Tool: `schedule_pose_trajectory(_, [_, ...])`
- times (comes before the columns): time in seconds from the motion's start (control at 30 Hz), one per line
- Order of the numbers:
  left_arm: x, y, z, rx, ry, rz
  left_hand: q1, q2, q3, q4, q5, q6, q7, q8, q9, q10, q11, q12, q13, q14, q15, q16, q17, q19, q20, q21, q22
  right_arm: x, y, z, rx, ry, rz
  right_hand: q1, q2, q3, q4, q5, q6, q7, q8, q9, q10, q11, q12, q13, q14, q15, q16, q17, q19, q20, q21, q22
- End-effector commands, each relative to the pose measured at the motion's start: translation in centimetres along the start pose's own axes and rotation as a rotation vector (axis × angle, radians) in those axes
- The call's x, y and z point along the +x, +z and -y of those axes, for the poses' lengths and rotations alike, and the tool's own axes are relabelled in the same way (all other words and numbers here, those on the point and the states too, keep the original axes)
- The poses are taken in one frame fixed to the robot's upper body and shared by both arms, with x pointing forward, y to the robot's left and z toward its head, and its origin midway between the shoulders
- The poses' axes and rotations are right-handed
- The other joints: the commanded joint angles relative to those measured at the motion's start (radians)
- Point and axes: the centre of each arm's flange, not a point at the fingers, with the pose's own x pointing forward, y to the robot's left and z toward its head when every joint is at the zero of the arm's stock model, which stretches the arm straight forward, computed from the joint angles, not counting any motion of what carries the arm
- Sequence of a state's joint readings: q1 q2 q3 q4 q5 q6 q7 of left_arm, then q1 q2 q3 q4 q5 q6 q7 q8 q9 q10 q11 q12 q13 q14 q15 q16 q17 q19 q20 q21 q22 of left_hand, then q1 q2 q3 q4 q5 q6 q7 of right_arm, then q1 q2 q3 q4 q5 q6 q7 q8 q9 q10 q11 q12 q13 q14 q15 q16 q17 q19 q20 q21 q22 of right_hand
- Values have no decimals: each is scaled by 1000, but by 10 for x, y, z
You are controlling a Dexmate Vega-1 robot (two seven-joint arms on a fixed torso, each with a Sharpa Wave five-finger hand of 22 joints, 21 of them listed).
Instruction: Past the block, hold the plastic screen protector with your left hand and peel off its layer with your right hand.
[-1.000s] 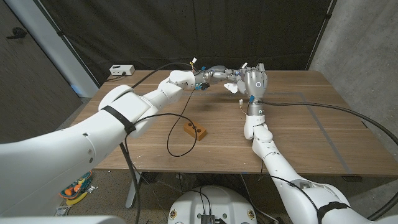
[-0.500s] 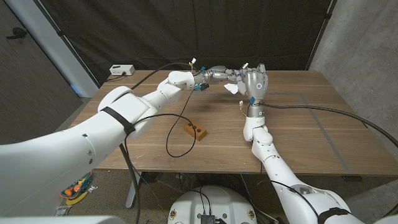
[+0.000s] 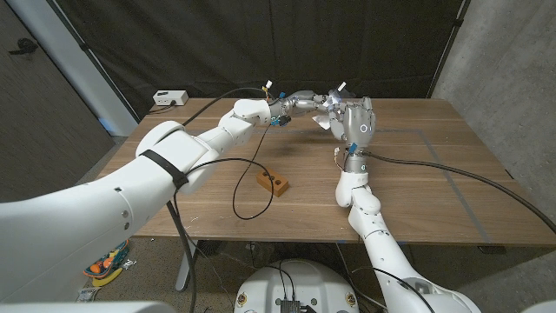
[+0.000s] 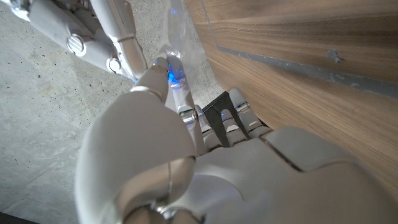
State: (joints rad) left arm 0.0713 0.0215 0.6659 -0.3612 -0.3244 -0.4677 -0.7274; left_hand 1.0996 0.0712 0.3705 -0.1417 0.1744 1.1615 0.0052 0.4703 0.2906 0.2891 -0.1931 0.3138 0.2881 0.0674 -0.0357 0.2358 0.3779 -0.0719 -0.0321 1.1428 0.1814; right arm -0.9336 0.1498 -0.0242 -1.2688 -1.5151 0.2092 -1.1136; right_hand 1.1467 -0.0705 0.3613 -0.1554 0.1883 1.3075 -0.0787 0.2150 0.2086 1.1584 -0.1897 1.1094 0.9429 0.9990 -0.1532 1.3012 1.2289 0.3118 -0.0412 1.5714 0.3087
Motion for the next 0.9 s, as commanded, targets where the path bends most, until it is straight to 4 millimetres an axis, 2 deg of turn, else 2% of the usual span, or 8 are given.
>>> schedule_pose_trajectory(0.03, [2,-4,-1,-15,19,-30,1,-5,5,0,3,3,-7,3,6,5,3,6,-1,5,-53,-4,4,-10,-10,7,3,-14,0,20,81,-49,-97,-9,2,11,0,-1,4,-8,0,2,6,-4,4,1,7,-65,-2,2,-2,-129,1,4])
schedule_pose_trajectory(0.9, [-4,-1,-3,-5,6,10,-1,-5,8,0,3,5,-7,3,7,6,2,8,-2,6,-55,-4,5,-9,-11,8,3,-29,18,21,166,-38,-107,-20,-3,29,-2,-2,5,-5,1,4,8,-4,-2,9,6,-65,-3,2,-1,-128,1,2])
